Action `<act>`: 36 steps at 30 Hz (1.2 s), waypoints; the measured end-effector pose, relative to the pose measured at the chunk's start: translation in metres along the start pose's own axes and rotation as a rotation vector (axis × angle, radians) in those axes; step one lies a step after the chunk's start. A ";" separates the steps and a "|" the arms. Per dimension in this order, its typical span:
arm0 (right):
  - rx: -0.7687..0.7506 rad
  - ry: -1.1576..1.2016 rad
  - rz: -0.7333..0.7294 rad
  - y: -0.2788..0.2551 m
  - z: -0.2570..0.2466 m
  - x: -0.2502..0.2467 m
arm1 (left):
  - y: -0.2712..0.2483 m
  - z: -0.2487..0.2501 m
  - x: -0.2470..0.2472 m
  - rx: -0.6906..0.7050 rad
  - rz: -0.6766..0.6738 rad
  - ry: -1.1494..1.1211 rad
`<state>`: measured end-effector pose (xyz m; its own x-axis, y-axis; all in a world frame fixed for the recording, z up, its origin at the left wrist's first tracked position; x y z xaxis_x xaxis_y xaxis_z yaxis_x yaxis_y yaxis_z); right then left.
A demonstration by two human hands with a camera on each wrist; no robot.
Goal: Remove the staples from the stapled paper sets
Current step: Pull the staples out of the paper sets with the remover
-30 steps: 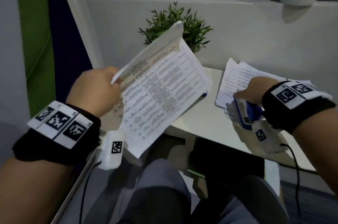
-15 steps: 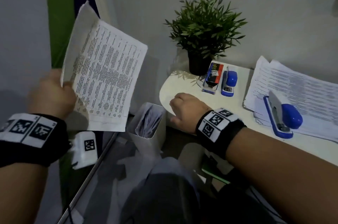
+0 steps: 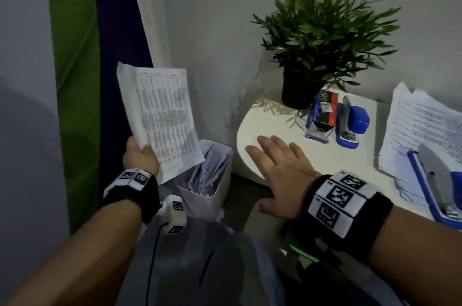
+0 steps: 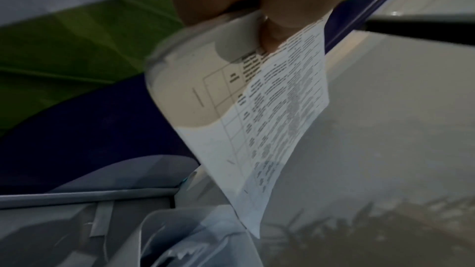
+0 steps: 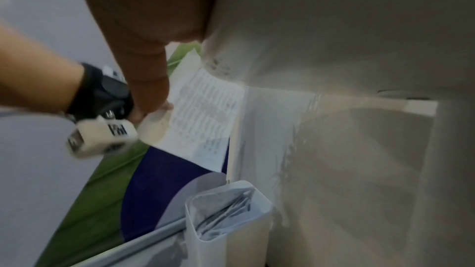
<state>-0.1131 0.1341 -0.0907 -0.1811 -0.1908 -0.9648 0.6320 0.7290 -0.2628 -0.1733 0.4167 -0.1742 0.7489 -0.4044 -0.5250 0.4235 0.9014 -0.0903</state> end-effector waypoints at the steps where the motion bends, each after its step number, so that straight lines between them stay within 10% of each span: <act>1: 0.011 0.008 -0.022 0.001 0.000 0.000 | 0.002 -0.004 0.010 -0.002 -0.031 -0.012; 25: 0.068 -0.015 -0.215 0.011 -0.006 -0.005 | 0.015 -0.060 0.114 -0.047 -0.085 -0.147; 36: 0.065 -0.006 -0.211 0.011 -0.008 -0.005 | 0.001 -0.081 0.133 0.142 -0.442 0.422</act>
<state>-0.1116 0.1485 -0.0888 -0.3104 -0.3389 -0.8881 0.6277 0.6285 -0.4593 -0.1146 0.3764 -0.3130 0.2335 -0.6122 -0.7555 0.7325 0.6217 -0.2773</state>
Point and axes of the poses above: each hand's wrist, its own y-axis towards the middle knuckle, its own x-axis out of the palm, z = x × y, the point moved 2 cm from there along y, towards the middle knuckle
